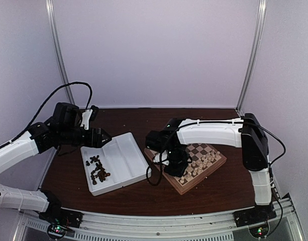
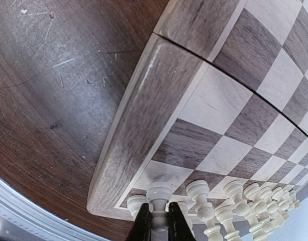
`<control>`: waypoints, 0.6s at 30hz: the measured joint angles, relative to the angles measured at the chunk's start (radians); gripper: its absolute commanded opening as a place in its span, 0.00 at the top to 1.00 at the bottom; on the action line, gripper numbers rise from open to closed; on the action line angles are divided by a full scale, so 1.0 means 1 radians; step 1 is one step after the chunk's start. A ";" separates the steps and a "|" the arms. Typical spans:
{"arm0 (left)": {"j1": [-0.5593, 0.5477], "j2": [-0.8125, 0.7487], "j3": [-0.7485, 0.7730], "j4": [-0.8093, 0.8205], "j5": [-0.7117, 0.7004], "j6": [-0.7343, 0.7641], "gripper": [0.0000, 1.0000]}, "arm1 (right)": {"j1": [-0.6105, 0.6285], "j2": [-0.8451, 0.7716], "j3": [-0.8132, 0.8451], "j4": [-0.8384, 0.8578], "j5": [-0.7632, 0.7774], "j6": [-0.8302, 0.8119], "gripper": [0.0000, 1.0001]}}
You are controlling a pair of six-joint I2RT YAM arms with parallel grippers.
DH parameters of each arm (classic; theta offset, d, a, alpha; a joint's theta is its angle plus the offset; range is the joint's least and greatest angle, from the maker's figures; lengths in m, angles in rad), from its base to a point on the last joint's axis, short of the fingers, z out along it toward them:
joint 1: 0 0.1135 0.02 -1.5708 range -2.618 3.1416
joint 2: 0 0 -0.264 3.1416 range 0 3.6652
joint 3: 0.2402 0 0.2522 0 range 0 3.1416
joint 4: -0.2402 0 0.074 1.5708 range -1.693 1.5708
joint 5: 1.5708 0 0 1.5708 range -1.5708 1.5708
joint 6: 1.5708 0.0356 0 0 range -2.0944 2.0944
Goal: Set up the chess pieces on the board
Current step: Place the chess piece on the chessboard.
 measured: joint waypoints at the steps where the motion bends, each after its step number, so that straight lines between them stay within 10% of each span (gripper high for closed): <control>1: 0.000 0.000 0.000 0.000 0.000 0.000 0.31 | 0.000 0.000 0.000 0.000 0.000 0.000 0.95; 18: 0.000 0.000 0.000 -0.001 -0.001 0.000 0.31 | 0.000 0.012 0.014 -0.005 0.000 -0.018 0.78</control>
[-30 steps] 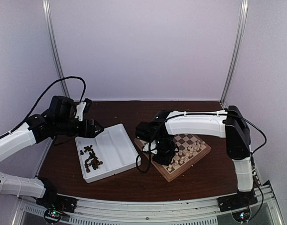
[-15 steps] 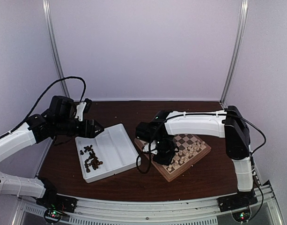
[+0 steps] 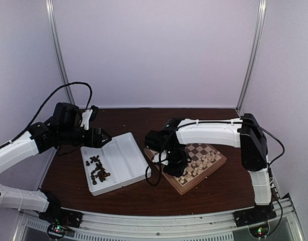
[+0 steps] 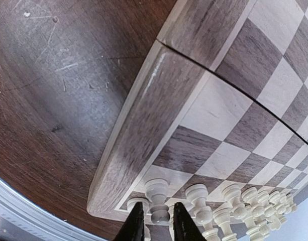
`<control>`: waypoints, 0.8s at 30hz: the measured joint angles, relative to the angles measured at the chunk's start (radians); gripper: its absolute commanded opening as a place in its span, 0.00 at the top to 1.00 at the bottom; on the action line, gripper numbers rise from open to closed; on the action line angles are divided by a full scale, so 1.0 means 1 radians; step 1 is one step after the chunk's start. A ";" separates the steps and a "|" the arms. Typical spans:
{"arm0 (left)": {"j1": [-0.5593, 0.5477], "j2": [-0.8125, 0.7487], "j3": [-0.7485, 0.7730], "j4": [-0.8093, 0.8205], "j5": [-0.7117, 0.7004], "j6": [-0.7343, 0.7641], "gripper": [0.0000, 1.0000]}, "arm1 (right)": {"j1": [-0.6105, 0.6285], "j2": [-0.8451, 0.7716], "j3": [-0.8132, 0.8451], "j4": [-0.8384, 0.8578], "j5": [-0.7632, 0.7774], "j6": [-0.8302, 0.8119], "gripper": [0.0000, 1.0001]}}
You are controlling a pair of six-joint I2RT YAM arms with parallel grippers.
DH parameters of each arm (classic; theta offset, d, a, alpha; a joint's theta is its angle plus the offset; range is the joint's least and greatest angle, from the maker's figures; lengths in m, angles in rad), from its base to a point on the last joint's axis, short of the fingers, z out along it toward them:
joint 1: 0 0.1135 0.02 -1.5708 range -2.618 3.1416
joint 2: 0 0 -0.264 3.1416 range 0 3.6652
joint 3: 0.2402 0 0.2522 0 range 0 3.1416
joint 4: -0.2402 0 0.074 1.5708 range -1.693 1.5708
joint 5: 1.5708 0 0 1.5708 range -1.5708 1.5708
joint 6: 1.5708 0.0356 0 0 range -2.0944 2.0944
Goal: Set up the chess pieces on the board
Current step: Place the chess piece on the chessboard.
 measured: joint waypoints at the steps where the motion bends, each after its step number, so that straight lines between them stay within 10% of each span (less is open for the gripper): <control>1: 0.000 0.000 0.000 0.000 0.000 0.000 0.31 | 0.000 0.000 0.004 -0.001 0.000 0.000 0.77; 24: 0.000 -0.004 -0.005 -0.002 -0.006 0.001 0.31 | -0.017 -0.169 -0.028 0.183 0.031 0.030 0.55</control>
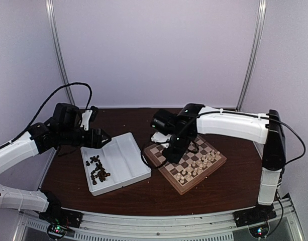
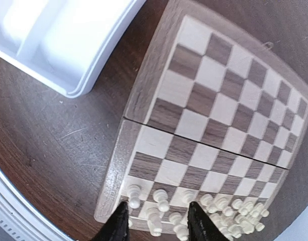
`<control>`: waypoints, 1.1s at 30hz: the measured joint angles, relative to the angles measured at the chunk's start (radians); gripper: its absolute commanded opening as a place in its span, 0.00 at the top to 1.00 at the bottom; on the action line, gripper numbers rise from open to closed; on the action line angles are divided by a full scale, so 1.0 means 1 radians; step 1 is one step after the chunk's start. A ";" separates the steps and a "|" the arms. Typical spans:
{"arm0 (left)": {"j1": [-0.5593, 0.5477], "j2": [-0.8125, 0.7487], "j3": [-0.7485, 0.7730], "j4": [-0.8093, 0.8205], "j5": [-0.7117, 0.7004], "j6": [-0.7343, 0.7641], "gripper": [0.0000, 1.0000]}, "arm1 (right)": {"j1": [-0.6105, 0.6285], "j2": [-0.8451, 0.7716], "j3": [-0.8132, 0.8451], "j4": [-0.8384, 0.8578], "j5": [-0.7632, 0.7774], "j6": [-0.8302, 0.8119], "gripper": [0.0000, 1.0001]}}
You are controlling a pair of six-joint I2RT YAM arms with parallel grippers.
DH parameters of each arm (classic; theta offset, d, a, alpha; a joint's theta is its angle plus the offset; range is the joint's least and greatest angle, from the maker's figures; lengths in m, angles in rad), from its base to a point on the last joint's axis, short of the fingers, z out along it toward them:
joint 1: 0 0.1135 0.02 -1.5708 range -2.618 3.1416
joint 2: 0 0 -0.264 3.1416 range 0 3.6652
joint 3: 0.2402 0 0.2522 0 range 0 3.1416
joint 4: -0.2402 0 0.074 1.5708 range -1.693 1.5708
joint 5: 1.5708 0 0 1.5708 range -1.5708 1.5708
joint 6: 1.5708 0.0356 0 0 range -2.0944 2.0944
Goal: Set up the chess pieces on the board
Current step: Place the chess piece on the chessboard, then reset both arms
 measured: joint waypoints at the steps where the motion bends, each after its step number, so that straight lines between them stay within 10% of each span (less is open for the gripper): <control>1: 0.000 0.000 0.000 -0.002 -0.002 0.002 0.31 | -0.007 -0.047 -0.023 0.030 0.012 0.008 0.50; 8: 0.000 -0.019 0.000 -0.103 -0.091 0.007 0.23 | -0.084 -0.360 -0.250 0.263 0.130 0.102 0.00; 23: 0.217 -0.085 -0.072 -0.307 -0.208 -0.043 0.17 | -0.521 -0.707 -0.756 0.510 0.124 0.385 0.05; 33: 0.399 -0.085 -0.189 -0.298 -0.060 -0.109 0.22 | -0.857 -0.787 -1.015 0.657 -0.048 0.502 0.41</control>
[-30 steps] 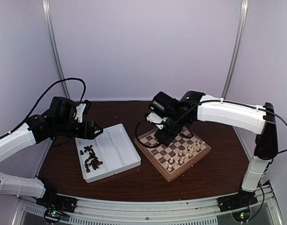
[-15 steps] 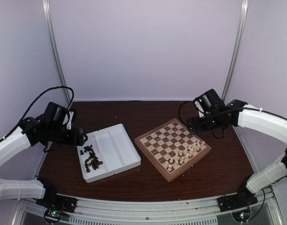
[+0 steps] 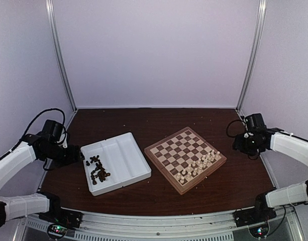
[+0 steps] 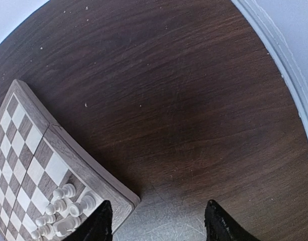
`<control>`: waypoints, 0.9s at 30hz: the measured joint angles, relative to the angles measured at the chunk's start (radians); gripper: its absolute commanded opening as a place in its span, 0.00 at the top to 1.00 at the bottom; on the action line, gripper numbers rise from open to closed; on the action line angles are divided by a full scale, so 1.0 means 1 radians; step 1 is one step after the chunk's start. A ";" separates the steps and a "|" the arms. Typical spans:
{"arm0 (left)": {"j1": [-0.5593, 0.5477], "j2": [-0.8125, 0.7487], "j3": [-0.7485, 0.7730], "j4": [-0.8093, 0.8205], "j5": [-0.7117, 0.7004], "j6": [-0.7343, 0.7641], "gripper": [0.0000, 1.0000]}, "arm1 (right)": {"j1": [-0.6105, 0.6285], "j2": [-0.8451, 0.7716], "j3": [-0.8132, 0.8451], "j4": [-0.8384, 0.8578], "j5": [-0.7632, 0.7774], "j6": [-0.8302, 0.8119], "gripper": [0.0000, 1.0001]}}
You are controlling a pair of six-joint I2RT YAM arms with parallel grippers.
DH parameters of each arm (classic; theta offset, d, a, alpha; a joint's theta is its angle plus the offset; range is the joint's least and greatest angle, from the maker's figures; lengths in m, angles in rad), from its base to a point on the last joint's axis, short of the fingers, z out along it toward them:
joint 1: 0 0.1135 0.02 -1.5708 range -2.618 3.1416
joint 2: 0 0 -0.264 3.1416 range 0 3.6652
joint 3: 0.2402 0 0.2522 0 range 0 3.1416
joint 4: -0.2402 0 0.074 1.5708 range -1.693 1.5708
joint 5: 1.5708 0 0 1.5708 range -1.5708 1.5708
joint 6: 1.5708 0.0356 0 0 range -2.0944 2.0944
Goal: Set up the chess pieces on the board
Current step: Reset both arms
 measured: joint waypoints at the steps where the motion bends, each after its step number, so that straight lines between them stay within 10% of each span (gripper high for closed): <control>1: 0.013 0.000 -0.011 0.010 0.012 -0.007 0.22 | -0.014 0.004 -0.011 0.015 -0.018 0.007 0.42; 27: 0.161 0.081 -0.148 0.119 0.074 -0.140 0.24 | -0.131 0.368 -0.053 0.390 -0.444 0.117 0.55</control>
